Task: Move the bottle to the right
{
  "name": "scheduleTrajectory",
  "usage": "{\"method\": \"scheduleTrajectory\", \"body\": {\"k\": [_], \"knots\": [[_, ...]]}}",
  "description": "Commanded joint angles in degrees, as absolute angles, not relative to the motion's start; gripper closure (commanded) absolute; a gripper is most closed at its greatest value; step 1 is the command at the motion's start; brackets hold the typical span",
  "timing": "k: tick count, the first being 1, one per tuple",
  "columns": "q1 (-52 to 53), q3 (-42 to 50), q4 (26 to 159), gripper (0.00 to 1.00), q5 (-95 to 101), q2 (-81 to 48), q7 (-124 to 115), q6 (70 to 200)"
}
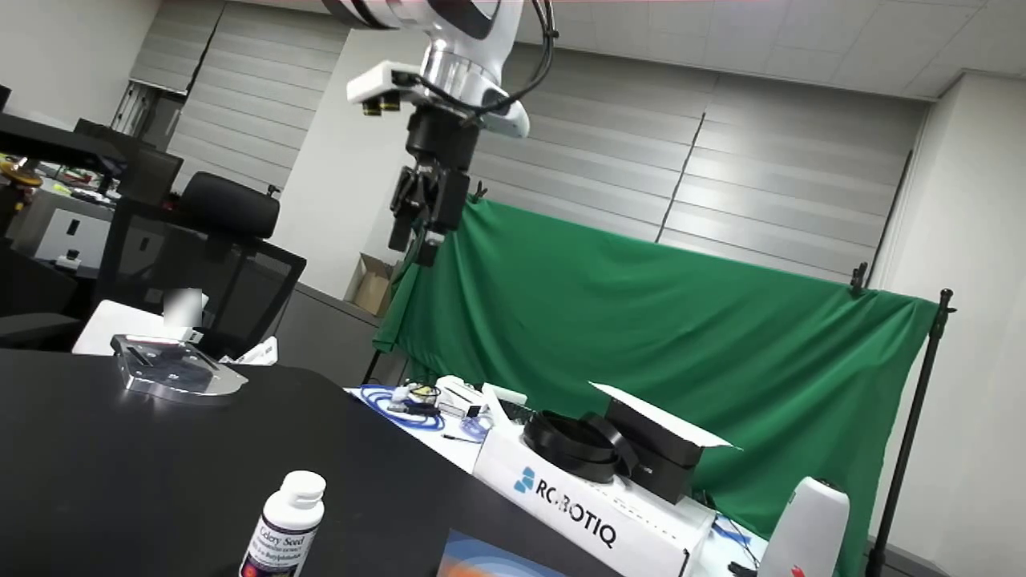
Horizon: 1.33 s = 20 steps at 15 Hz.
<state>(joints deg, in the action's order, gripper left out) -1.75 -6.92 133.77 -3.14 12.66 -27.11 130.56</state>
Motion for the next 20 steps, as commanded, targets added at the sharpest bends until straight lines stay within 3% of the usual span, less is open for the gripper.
{"method": "scheduleTrajectory", "body": {"k": [1, 14, 20], "knots": [[-3.4, -5.3, 134.8, 0.00, -1.4, 7.0, -32.4, 133.5], [-2.6, -2.1, 138.7, 0.00, -0.1, 2.8, -31.6, 134.9], [-1.7, -1.8, 140.3, 0.00, 8.1, -4.6, -44.5, 148.6]]}}
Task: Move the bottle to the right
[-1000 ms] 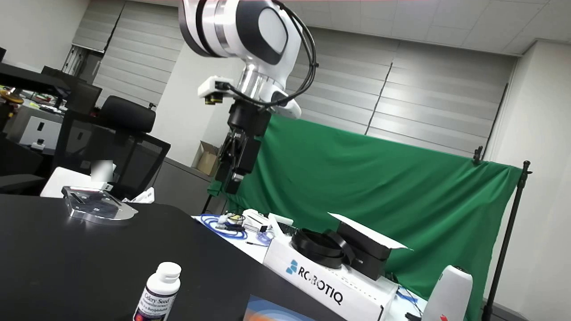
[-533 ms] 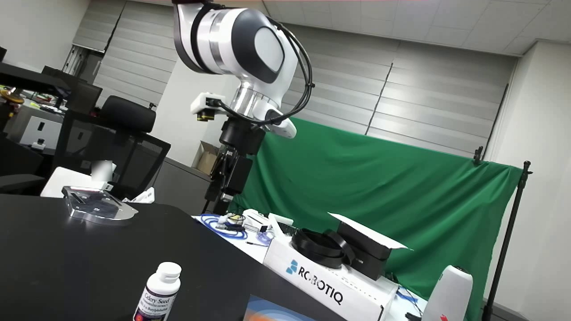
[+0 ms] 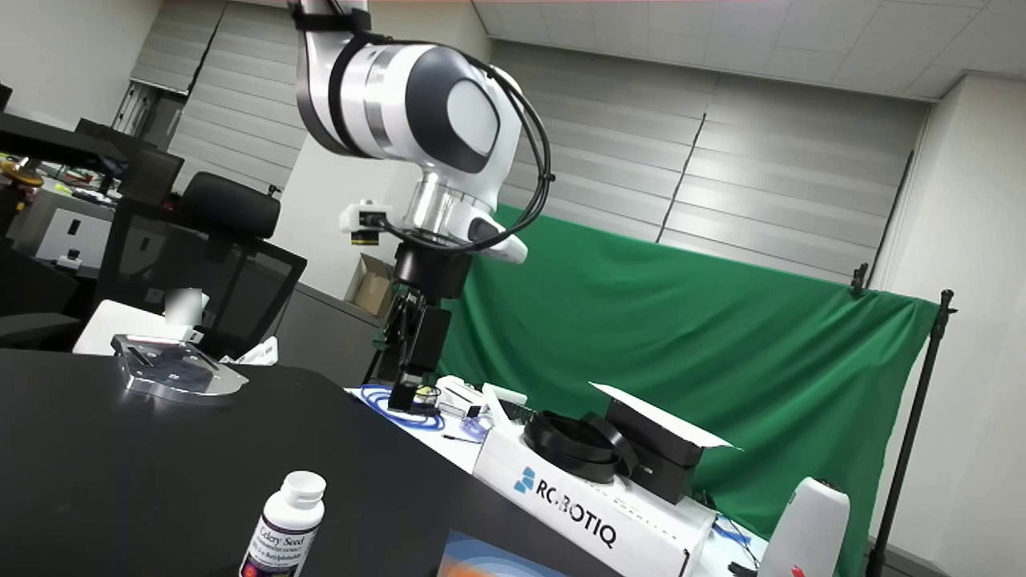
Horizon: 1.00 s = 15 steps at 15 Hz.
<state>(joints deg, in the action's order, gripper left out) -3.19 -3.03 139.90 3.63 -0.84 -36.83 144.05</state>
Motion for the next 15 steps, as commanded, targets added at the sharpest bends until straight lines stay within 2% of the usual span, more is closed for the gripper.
{"method": "scheduleTrajectory", "body": {"k": [1, 12, 13, 14, 15], "knots": [[-1.1, -1.4, 140.5, 0.00, 9.2, -5.8, -46.1, 149.6], [5.5, 3.3, 141.3, 0.00, 8.0, -15.2, -50.9, 150.8], [5.7, 3.5, 141.4, 0.25, 7.6, -15.5, -50.7, 151.5], [5.8, 3.5, 141.4, 0.27, 7.0, -15.8, -50.4, 151.7], [6.0, 3.6, 141.3, 0.33, 6.8, -15.9, -50.4, 151.9]]}}
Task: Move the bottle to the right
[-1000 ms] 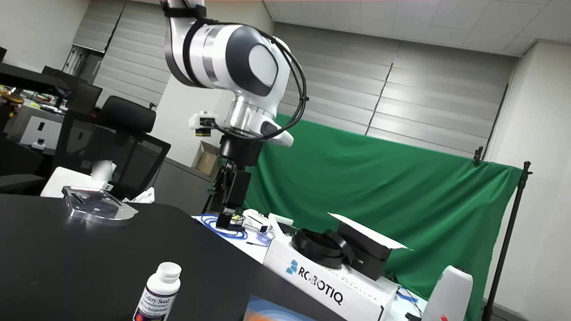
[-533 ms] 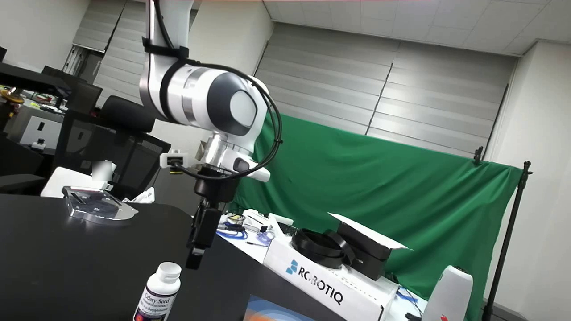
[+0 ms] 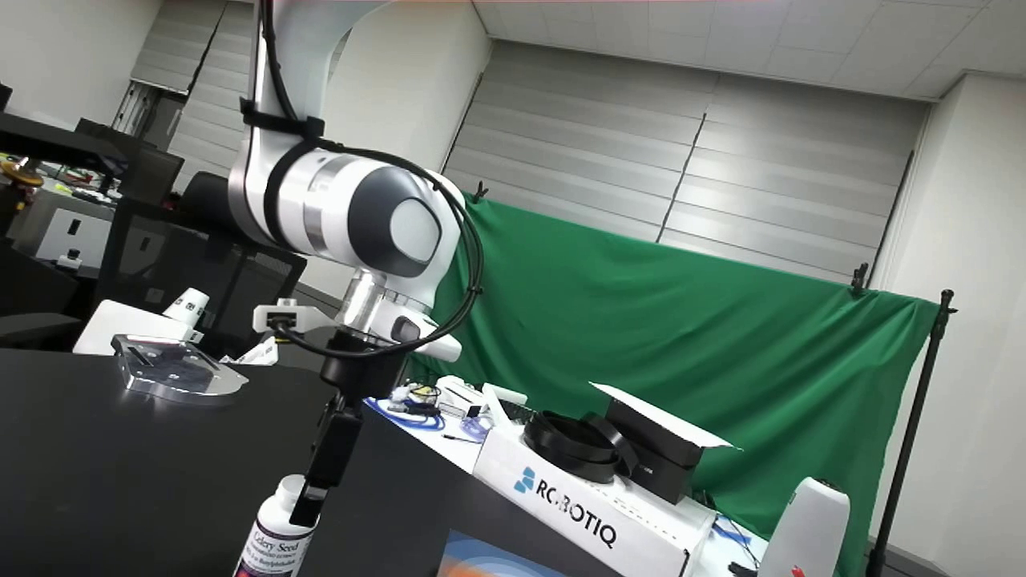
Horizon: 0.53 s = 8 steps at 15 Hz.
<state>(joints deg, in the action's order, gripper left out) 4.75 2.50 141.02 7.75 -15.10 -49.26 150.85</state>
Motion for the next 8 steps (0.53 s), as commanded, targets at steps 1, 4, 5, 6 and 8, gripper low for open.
{"method": "scheduleTrajectory", "body": {"k": [1, 4, 5, 6, 8], "knots": [[6.2, 3.7, 141.3, 0.40, 6.5, -16.1, -50.4, 152.1], [6.6, 3.8, 141.5, 0.61, 5.6, -16.3, -50.2, 152.6], [6.7, 3.9, 141.5, 0.69, 5.4, -16.4, -50.2, 152.8], [6.7, 3.9, 141.5, 0.75, 5.1, -16.4, -50.0, 152.7], [6.7, 4.0, 141.5, 0.77, 4.7, -16.3, -50.0, 152.7]]}}
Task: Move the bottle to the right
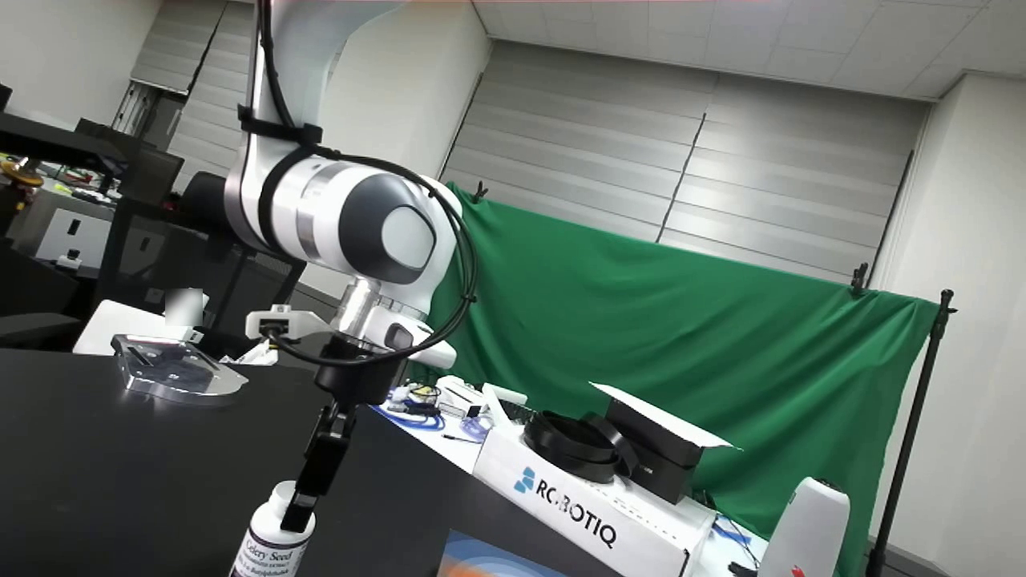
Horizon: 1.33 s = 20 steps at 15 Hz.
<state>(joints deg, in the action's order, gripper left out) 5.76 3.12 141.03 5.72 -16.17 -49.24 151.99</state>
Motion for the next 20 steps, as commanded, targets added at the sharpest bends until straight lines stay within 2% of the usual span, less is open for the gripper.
{"method": "scheduleTrajectory", "body": {"k": [1, 20], "knots": [[6.8, 4.2, 141.5, 0.77, 4.7, -16.4, -50.1, 152.7], [3.6, 4.6, 138.1, 0.77, 5.1, -8.3, -43.3, 146.0]]}}
